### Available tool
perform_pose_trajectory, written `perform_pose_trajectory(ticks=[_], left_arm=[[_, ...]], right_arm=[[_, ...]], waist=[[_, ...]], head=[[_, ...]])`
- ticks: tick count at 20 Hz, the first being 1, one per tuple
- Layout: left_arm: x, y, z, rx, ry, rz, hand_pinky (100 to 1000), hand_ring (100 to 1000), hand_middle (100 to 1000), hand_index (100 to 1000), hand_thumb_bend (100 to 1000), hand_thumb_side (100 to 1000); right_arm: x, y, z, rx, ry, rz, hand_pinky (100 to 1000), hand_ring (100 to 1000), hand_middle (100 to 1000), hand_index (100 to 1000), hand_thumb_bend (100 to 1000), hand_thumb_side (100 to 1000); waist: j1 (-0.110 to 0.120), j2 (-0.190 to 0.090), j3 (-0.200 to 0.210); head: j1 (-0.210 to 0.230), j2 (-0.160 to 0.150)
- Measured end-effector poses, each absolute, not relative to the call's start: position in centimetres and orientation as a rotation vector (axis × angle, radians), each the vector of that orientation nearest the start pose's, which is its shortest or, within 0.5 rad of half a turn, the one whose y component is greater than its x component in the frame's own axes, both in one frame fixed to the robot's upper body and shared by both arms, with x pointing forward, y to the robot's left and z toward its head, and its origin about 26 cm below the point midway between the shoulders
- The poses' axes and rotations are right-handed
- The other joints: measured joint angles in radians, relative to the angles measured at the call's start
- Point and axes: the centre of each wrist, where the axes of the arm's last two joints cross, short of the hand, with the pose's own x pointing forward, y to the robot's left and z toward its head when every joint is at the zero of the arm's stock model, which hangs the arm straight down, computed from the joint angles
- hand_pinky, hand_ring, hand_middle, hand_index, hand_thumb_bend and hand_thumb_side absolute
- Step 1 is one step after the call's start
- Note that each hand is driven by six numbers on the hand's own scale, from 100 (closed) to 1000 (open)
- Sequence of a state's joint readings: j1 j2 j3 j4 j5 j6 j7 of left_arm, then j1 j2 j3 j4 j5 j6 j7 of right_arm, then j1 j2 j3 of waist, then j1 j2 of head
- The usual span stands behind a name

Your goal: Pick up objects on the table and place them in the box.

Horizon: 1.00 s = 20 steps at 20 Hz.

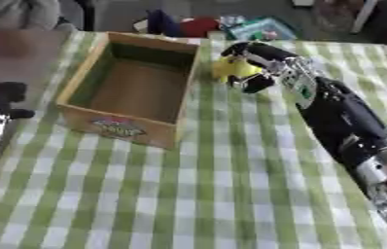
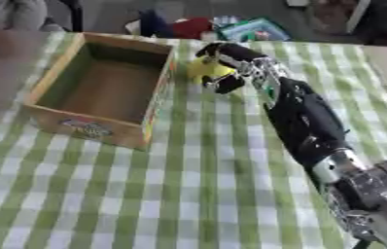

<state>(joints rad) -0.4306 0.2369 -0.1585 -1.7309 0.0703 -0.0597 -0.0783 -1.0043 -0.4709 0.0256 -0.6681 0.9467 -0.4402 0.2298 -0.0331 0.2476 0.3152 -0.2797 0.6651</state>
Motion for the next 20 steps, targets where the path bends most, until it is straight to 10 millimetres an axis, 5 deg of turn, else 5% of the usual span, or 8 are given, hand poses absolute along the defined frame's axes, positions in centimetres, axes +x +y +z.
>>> perform_pose_trajectory(ticks=[3,11,15,16,17,20], left_arm=[[34.75,20.3,16.09,-0.156,-2.145,-0.488,701,866,724,652,100,566],[34.75,20.29,16.09,-0.156,-2.145,-0.488,700,866,724,652,100,567],[34.75,20.29,16.09,-0.156,-2.145,-0.488,700,866,724,651,100,568],[34.75,20.29,16.09,-0.156,-2.145,-0.488,700,866,724,651,100,563],[34.75,20.28,16.09,-0.157,-2.145,-0.488,700,866,724,651,100,568],[34.75,20.28,16.09,-0.156,-2.144,-0.487,699,866,724,651,100,566]], right_arm=[[49.11,-33.26,17.53,-0.889,-1.483,1.469,726,808,826,914,100,264],[49.07,-33.44,17.07,-0.967,-1.48,1.455,286,370,522,734,100,239],[48.95,-33.61,16.76,-0.998,-1.528,1.418,174,249,423,638,100,213],[48.95,-33.6,16.84,-1.009,-1.545,1.406,157,230,400,615,100,306],[48.92,-33.61,16.91,-1.019,-1.566,1.39,149,219,386,605,100,206],[48.85,-33.43,17.55,-1.057,-1.645,1.338,124,194,357,576,100,199]], waist=[[0.0,0.002,0.001],[0.0,0.005,0.001],[0.001,0.005,-0.004],[0.002,0.005,-0.007],[0.002,0.005,-0.009],[0.003,0.005,-0.015]], head=[[-0.001,-0.004],[-0.005,-0.008],[-0.005,-0.008],[-0.005,-0.008],[-0.005,-0.008],[-0.005,-0.008]])
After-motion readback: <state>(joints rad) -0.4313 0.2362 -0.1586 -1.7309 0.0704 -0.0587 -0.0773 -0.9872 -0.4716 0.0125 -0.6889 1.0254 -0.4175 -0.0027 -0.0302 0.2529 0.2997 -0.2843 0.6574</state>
